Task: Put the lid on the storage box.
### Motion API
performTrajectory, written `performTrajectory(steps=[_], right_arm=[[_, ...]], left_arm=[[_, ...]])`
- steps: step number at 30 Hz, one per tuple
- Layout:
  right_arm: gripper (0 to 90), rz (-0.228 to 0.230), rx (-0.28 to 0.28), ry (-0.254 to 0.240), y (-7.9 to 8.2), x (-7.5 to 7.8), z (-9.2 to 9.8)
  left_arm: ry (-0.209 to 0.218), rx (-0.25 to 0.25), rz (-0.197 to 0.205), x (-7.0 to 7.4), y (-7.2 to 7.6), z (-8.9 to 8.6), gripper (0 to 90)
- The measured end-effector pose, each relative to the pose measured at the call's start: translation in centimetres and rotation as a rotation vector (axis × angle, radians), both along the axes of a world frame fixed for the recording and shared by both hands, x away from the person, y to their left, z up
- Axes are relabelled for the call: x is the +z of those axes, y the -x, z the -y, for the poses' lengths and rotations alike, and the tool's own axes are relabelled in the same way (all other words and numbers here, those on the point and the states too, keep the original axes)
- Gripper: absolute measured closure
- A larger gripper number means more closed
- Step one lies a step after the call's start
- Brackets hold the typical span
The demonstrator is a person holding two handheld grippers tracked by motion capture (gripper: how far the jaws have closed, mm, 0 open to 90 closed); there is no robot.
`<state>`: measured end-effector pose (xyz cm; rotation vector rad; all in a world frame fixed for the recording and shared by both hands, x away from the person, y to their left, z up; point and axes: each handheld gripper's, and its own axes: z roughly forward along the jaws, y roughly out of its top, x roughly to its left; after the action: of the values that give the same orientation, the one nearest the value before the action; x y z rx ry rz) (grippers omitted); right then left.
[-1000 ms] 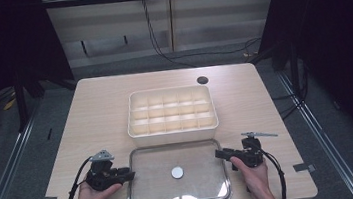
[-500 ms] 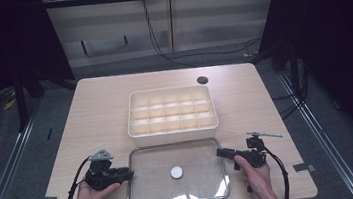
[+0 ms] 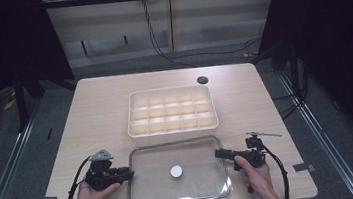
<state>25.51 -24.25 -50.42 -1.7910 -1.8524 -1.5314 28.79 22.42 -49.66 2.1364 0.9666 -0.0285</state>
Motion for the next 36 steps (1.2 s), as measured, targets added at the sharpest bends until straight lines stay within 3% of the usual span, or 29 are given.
performTrajectory(steps=[4,13,17,31,36], right_arm=[[65.7,-0.015,0.051,-0.023,-0.4,-0.2,0.0],[64.6,0.001,0.085,0.065,-0.8,-0.1,-0.9],[68.4,0.007,0.086,0.056,-0.9,-0.1,-0.7],[74.5,0.099,0.077,-0.005,-0.2,1.1,-0.2],[75.7,0.115,0.082,-0.015,0.0,1.3,-0.4]], left_arm=[[0.006,0.004,0.0,0.0,-0.1,0.0,66.6],[0.014,0.015,-0.006,-0.1,-0.2,-0.1,64.1],[0.014,0.014,-0.006,0.0,-0.2,-0.2,60.6],[0.026,0.023,0.002,0.0,-0.2,-0.3,44.8],[0.084,0.036,-0.042,-0.2,-0.3,-0.5,39.4]])
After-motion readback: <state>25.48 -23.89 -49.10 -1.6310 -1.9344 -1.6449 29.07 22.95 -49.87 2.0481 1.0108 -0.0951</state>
